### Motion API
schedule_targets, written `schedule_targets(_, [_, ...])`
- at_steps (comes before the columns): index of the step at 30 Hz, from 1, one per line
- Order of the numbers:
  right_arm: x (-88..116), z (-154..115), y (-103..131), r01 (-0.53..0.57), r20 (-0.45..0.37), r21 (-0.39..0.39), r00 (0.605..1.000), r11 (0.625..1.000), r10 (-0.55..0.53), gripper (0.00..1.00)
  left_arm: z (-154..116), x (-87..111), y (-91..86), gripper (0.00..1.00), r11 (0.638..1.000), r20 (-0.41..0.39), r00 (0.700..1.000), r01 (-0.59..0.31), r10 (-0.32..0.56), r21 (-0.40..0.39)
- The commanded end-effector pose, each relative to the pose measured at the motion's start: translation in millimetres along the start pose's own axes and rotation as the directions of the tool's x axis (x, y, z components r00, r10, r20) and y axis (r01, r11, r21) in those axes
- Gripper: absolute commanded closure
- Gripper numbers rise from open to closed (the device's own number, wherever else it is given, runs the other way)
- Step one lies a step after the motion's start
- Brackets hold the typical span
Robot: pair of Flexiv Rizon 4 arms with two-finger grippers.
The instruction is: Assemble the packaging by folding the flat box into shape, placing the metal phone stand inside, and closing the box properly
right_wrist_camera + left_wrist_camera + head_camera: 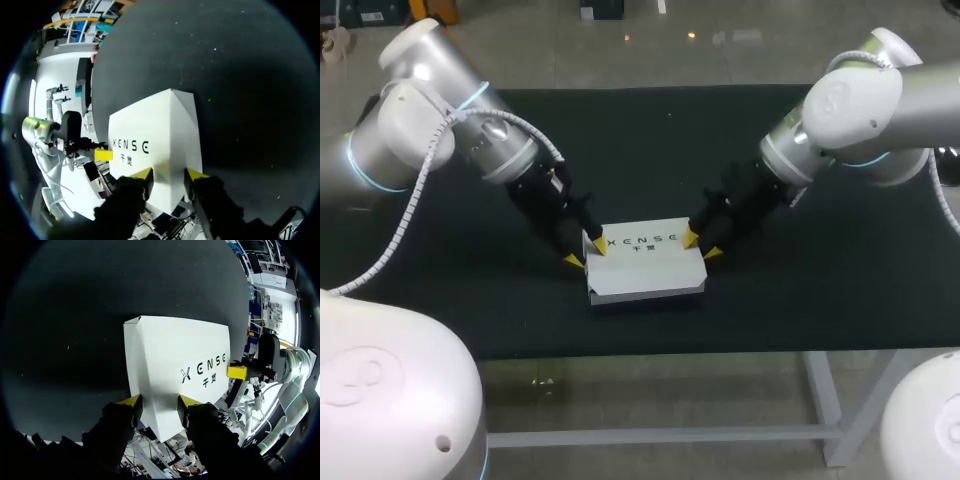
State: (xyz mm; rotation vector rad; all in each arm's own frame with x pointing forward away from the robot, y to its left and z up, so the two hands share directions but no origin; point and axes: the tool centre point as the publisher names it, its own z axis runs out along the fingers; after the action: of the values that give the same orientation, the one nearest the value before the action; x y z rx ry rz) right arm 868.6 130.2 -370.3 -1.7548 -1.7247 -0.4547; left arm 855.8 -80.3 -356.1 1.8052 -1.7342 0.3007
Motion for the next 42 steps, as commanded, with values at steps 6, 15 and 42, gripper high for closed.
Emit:
schedule_targets(6, [5, -2, 3, -0.006, -0.001, 0.025, 1.000, 1.000, 0.006, 0.55, -3, 6.8, -2.2, 0.51, 1.000, 0.015, 1.000, 0.010, -0.010, -0.028])
schedule_targets(15, [7, -3, 4, -0.016, 0.002, 0.047, 1.000, 0.999, 0.016, 0.55, -6, 9.6, -1.5, 0.52, 0.999, 0.020, 1.000, 0.011, -0.010, -0.042])
schedule_targets(42, [13, -12, 9, -0.041, 0.012, 0.099, 0.999, 0.994, 0.040, 0.56, -11, 13.4, -4.2, 0.54, 0.996, 0.038, 0.999, 0.041, -0.037, -0.084])
